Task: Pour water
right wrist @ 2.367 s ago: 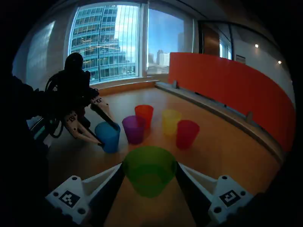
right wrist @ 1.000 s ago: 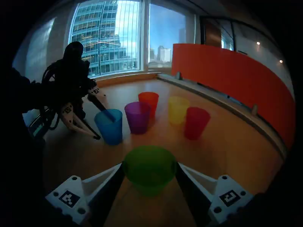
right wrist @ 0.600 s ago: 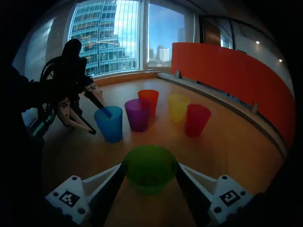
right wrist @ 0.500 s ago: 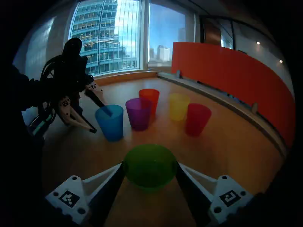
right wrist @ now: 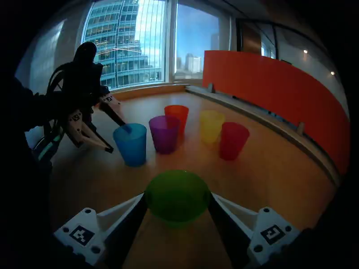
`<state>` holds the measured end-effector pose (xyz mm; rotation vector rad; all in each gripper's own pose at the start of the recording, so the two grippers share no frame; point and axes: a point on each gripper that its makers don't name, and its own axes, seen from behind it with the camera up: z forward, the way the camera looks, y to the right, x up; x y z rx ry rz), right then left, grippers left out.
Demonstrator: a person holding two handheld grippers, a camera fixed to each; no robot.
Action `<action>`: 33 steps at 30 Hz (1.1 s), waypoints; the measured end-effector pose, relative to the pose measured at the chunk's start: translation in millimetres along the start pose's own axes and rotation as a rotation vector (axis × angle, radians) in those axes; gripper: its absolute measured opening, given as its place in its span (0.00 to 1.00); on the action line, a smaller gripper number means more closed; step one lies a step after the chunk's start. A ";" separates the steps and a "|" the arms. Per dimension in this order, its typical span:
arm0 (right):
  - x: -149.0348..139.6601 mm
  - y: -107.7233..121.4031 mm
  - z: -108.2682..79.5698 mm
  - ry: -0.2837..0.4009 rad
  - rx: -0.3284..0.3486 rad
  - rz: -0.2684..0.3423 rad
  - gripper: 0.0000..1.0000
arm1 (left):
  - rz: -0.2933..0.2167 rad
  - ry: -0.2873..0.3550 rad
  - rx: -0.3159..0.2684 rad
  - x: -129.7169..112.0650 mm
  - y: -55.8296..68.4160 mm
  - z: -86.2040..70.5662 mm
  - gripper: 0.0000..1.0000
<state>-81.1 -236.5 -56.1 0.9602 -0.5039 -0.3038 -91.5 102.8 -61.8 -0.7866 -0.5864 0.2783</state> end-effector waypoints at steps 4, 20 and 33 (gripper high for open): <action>-0.5 -0.5 -3.4 -0.002 -0.010 0.008 0.99 | -0.014 0.006 0.011 0.0 -2.5 -4.6 0.94; -14.2 4.7 -41.6 0.011 -0.086 0.042 1.00 | -0.080 0.103 0.111 12.2 -14.9 -36.0 0.93; -15.1 25.9 -90.6 0.103 -0.223 0.101 1.00 | -0.157 0.254 0.294 35.1 -50.5 -71.4 0.94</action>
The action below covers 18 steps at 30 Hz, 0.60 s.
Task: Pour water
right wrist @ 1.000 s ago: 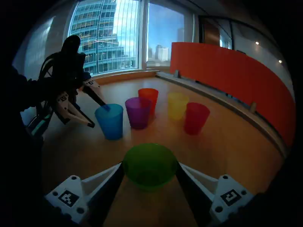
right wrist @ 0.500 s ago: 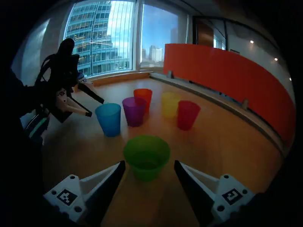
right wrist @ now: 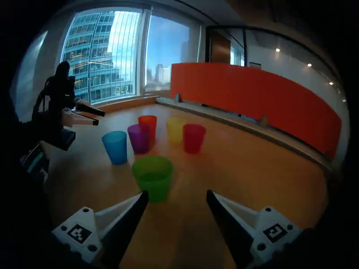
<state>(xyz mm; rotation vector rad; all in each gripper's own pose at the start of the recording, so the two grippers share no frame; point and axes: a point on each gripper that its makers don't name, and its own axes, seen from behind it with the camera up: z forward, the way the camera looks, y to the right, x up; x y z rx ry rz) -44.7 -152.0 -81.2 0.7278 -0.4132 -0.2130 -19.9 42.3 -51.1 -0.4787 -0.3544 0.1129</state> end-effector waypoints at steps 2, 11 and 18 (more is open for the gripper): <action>3.3 3.6 -5.9 0.016 -0.020 0.006 1.00 | -0.005 0.011 0.024 2.3 -4.7 -3.0 0.94; 19.9 21.2 -21.9 0.083 -0.099 0.035 1.00 | -0.014 0.056 0.091 12.0 -15.6 -10.4 0.94; 50.0 49.9 -32.3 0.178 -0.208 0.077 1.00 | 0.003 0.129 0.184 36.0 -30.5 -20.6 0.93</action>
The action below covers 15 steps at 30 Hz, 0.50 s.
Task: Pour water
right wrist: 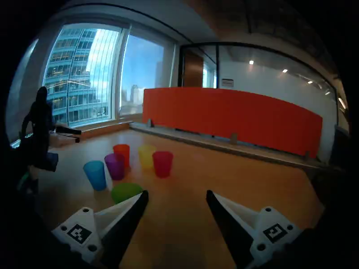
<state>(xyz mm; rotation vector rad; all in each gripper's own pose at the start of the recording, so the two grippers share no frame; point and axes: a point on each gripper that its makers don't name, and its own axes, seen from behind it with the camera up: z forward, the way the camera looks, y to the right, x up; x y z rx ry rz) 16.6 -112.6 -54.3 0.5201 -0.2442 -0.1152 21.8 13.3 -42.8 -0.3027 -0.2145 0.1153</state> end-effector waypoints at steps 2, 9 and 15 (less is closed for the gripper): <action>7.5 11.4 -0.6 0.030 -0.043 0.016 1.00 | 0.000 0.036 0.027 10.2 -3.7 -2.1 0.94; 20.2 52.9 -6.0 0.100 -0.205 0.049 1.00 | -0.011 0.110 0.092 29.7 -14.9 -4.5 0.93; 33.2 77.5 -16.6 0.169 -0.310 0.075 1.00 | -0.039 0.152 0.133 36.5 -26.1 -5.6 0.93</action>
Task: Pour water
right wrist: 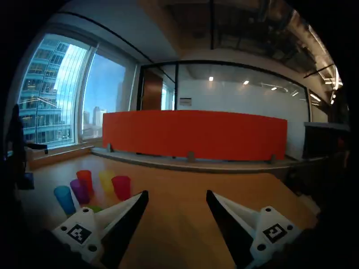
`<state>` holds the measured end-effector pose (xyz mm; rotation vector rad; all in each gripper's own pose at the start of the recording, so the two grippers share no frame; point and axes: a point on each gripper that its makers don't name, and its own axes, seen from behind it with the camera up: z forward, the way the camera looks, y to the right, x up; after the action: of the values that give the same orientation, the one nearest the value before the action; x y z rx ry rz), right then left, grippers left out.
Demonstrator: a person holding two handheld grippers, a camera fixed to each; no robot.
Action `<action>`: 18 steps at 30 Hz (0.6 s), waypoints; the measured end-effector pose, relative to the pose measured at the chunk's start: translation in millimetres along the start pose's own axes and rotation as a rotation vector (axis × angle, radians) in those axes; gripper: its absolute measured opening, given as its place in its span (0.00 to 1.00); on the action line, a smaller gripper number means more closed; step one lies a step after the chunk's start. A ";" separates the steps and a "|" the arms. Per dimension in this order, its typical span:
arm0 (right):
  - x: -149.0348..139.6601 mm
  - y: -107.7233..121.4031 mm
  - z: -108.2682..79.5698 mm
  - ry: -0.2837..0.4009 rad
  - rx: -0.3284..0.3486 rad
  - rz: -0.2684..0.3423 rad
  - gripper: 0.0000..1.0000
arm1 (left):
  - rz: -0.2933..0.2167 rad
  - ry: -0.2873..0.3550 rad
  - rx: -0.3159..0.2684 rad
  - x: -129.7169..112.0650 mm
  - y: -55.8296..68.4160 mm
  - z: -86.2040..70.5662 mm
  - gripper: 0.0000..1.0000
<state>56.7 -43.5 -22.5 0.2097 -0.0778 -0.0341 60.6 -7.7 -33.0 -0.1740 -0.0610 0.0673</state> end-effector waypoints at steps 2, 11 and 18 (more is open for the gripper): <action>7.8 9.0 -0.3 0.027 -0.032 0.014 1.00 | 0.006 0.017 0.015 4.7 -3.1 -0.8 0.94; 33.6 40.6 -2.8 0.125 -0.148 0.066 1.00 | 0.007 0.103 0.071 26.8 -13.5 -2.3 0.93; 37.0 47.6 -3.8 0.157 -0.191 0.078 1.00 | 0.011 0.135 0.095 33.5 -14.7 1.0 0.94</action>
<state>95.1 2.2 -13.5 0.0182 0.0736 0.0527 94.8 -19.6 -27.6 -0.0833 0.0779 0.0691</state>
